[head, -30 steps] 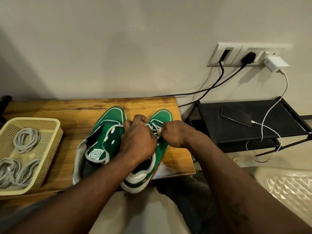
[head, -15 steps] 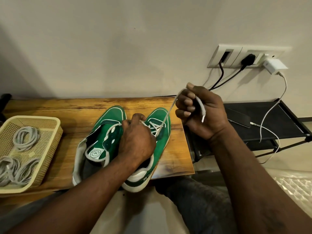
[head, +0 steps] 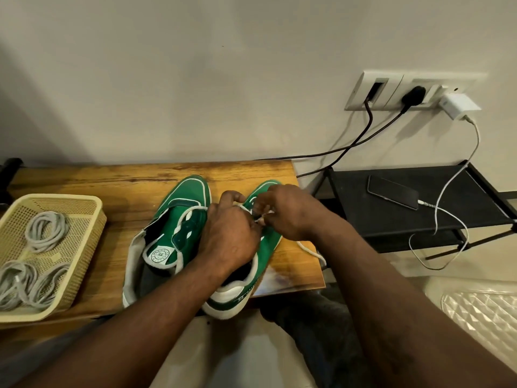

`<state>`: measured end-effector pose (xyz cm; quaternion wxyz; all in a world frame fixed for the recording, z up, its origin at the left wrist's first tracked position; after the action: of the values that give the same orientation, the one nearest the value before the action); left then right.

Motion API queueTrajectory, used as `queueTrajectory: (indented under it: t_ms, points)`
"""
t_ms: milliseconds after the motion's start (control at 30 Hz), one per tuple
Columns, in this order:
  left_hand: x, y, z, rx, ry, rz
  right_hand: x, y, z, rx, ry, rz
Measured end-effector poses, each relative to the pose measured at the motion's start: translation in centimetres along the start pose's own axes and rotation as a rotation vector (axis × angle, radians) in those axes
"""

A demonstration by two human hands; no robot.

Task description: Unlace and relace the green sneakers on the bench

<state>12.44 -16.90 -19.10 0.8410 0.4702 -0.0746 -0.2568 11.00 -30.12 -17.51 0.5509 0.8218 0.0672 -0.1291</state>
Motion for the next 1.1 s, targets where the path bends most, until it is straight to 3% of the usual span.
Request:
queueTrajectory:
  t_ms: [300, 500, 600, 700, 800, 867, 933, 1100]
  points:
    - [0.1, 0.0, -0.3, 0.011, -0.003, 0.040, -0.3, -1.0, 0.8, 0.018, 0.017, -0.093]
    - [0.3, 0.0, -0.3, 0.010, -0.019, 0.054, -0.2, -0.2, 1.6, 0.138, -0.059, 0.008]
    - [0.5, -0.2, -0.3, 0.017, -0.029, 0.051, -0.1, -1.0, 0.9, -0.115, -0.105, -0.140]
    - [0.5, -0.3, -0.3, 0.058, -0.021, 0.046, -0.3, -1.6, 0.0, -0.157, -0.142, -0.252]
    - [0.6, 0.0, -0.6, 0.090, -0.015, 0.089, -1.4, -0.8, 0.5, 0.234, -0.124, -0.308]
    - [0.5, 0.3, -0.9, 0.055, 0.012, 0.107, -2.5, 0.7, 0.6, 0.782, -0.106, -0.284]
    - [0.4, 0.4, -0.9, 0.041, 0.016, 0.094, -3.3, 3.0, 0.6, 1.229, 0.027, -0.197]
    - [0.4, 0.4, -0.8, 0.042, 0.024, 0.080, -4.3, 6.2, 0.4, 1.659, 0.345, -0.070]
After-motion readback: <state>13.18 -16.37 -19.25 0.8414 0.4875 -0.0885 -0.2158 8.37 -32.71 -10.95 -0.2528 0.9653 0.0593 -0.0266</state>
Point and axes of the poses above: each hand's wrist, its own x-axis towards the middle knuckle, its own y-axis out of the back of the hand, z = x × y, the point moved 6 cm from there along x, towards the middle knuckle, and after that the axes turned 2 degrees about -y, right-handed, at the moved point
